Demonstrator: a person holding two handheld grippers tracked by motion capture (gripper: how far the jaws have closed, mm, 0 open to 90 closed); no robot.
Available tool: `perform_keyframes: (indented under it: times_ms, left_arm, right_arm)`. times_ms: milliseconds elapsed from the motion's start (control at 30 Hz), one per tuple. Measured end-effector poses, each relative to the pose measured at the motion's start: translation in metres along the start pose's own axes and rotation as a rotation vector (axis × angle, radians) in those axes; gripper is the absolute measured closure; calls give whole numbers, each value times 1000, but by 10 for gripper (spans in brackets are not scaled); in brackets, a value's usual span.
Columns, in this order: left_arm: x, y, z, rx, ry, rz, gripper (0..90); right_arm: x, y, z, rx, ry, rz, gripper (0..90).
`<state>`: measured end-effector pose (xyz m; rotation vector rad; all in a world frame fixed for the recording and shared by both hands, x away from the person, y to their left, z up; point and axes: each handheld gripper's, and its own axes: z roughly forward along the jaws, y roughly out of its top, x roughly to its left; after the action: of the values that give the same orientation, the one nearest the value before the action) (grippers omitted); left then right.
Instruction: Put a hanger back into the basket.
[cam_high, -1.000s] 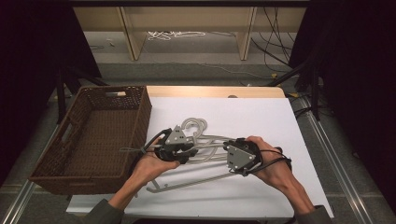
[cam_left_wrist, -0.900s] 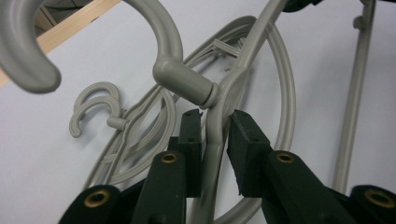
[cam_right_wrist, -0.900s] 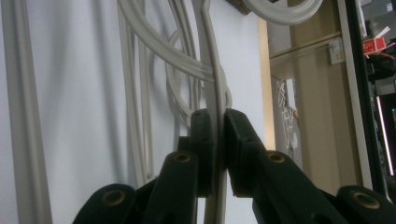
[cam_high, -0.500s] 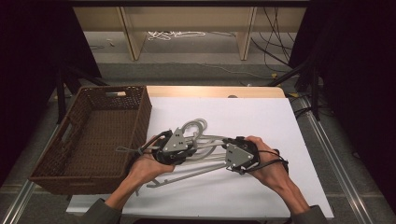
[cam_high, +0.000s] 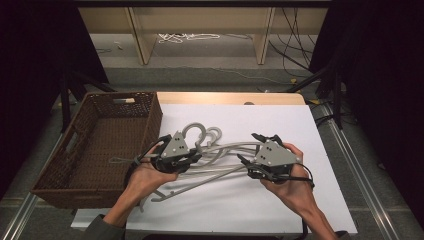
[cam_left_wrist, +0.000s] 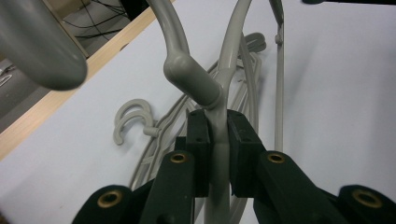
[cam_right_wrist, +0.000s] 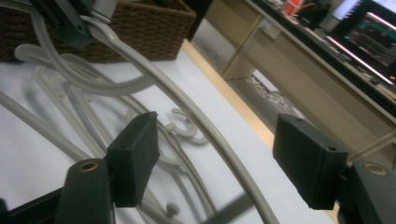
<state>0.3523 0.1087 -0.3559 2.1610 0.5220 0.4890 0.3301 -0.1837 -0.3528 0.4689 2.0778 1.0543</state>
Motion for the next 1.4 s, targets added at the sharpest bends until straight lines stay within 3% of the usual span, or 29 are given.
perform_keyframes:
  times_ms: [67,167,333,400,567,700,900,1100,1267,1367,1400]
  left_arm:
    - [2,0,-3,3,8,-18,806]
    - [5,6,-8,35,11,-13,806]
    - [12,20,-17,29,20,-26,806]
    - [16,28,-23,32,45,-13,806]
    - [24,42,-37,-3,56,-43,806]
    - [33,49,-47,-16,53,-56,806]
    - [57,55,-67,-48,66,-111,806]
    - [87,49,-89,-36,154,-142,806]
    - [115,33,-108,-3,248,-155,806]
    - [126,23,-113,-25,281,-190,806]
    - [132,17,-117,-9,293,-182,806]
  right_arm:
    - [1,-3,-6,-3,-19,21,310]
    - [3,-11,-15,-17,-29,87,292]
    - [5,-21,-29,-32,-34,136,271]
    - [6,-25,-33,-38,-44,151,263]
    - [11,-40,-34,-47,13,261,240]
    - [16,-50,-31,-26,8,273,230]
    - [21,-58,-29,-15,13,278,220]
    - [24,-61,-28,-15,23,284,209]
    - [26,-64,-26,-9,26,280,210]
    - [26,-64,-26,2,35,283,211]
    - [26,-64,-25,-2,32,284,211]
